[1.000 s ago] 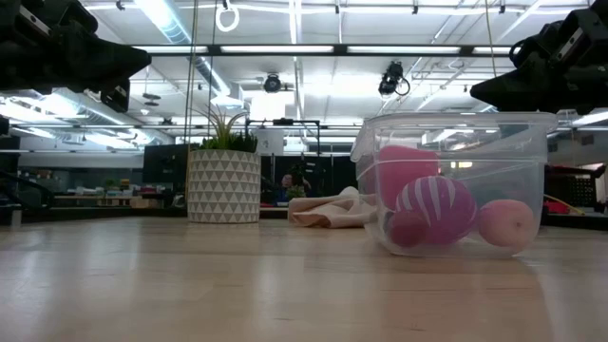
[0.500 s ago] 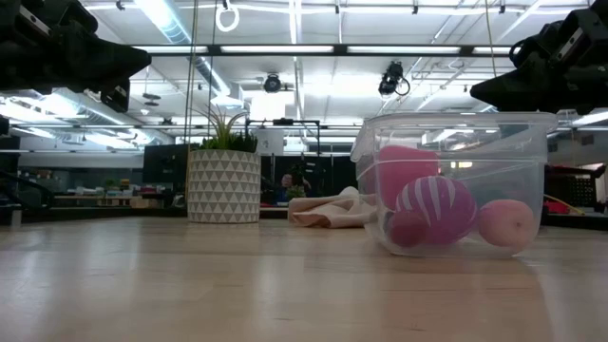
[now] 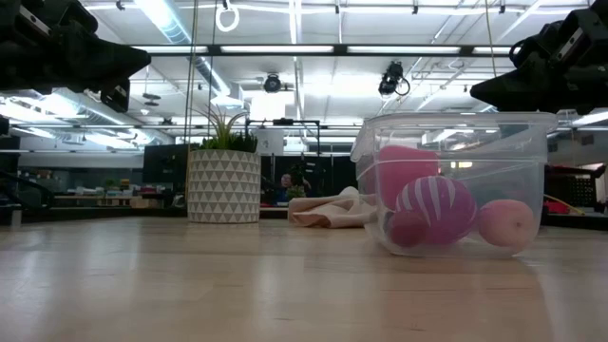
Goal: Pick and placing Produce into tupperware
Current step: Return to Home Position
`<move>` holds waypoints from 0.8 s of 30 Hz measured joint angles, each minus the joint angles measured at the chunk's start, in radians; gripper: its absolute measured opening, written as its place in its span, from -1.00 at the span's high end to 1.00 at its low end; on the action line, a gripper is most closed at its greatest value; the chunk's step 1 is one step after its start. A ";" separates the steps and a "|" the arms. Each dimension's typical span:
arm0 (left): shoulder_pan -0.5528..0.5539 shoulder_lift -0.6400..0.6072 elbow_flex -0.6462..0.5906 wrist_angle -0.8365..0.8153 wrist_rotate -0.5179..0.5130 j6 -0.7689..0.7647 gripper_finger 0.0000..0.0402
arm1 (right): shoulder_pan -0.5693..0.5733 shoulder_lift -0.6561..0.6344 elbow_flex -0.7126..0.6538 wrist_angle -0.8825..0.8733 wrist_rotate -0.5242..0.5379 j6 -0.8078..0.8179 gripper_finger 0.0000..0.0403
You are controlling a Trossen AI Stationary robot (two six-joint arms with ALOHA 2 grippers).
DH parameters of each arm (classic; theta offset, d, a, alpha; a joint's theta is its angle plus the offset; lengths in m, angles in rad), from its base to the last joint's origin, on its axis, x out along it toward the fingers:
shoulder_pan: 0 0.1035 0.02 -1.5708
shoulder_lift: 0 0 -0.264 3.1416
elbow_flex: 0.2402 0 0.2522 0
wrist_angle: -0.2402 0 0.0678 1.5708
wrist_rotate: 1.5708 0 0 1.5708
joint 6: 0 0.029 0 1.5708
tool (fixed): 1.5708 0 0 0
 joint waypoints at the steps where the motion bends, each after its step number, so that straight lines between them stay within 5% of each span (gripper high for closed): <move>1: 0.000 0.000 0.000 0.000 0.000 0.000 0.86 | 0.000 0.000 0.000 0.000 0.000 0.000 0.89; 24: 0.000 0.000 0.000 0.000 0.000 0.000 0.86 | 0.000 0.000 0.000 0.000 0.000 0.000 0.89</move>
